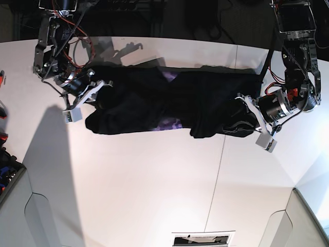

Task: Layout the t-shirt on the table in an organized manner, then fold the t-shirt properly
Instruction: 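Grasp the folded bundle with both grippers and lift it off the table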

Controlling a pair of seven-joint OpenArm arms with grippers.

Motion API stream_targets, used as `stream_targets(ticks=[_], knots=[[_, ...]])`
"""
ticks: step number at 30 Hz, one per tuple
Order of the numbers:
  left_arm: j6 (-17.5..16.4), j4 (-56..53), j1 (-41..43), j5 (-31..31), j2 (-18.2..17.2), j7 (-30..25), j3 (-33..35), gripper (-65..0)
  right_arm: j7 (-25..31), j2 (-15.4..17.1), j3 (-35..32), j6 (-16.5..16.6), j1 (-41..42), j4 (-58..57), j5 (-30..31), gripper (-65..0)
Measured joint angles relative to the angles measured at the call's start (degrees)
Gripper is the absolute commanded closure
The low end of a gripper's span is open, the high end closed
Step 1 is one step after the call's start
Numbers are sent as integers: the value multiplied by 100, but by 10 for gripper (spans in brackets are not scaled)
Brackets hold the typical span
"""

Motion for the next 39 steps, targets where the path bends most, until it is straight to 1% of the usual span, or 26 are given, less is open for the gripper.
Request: stream_targets(ticks=[4,8,12,14,15,17,19,20,22,25,28,32,37,39], knots=[[2,0,-4,-85,-133,26,2,0,-24,461,463,-17,83,0,-20,0],[2,0,2,-79,-195,26,2,0,-155,868,970,-20,81,-2,251,0],[0,0,177,-39,-205,-13,138,0,-485,1193,1497,-22,81,-4,977,0],[0,0,358,291,-203,-83,431,0,-608,1270,1725,-24,83,2,1274,0],[0,0,455,525,-179,-238,597,0,-625,1268,1810,-22,83,22,1307,0],[0,-2,564,1056,-111,-852,960,0,-654,1263,1829,-35,81,68,1414,0],[-13,-2,505,1733,52,-1185,1237,0,-669,1176,1805,-26,83,205,1469,0],[-9,-7,446,2017,164,-1248,1342,0,-669,1113,1801,-22,87,295,1486,0],[-15,-120,289,2297,404,-1381,1534,0,-695,1027,1757,-20,109,455,1499,0],[-28,-599,0,2695,699,-1504,1757,0,-710,1016,1609,-17,114,564,1504,0],[-35,-1222,-400,2870,859,-1578,1864,0,-710,1016,1394,-17,114,564,1488,0],[-39,-1832,-850,2863,1001,-1655,1902,0,-710,1012,1104,-17,166,566,1495,0],[-39,-1928,-885,2830,1119,-1690,1932,0,-748,1008,573,-17,551,570,1386,0],[-39,-1930,-887,2796,1158,-1690,2037,0,-745,949,343,-15,789,575,1338,0]])
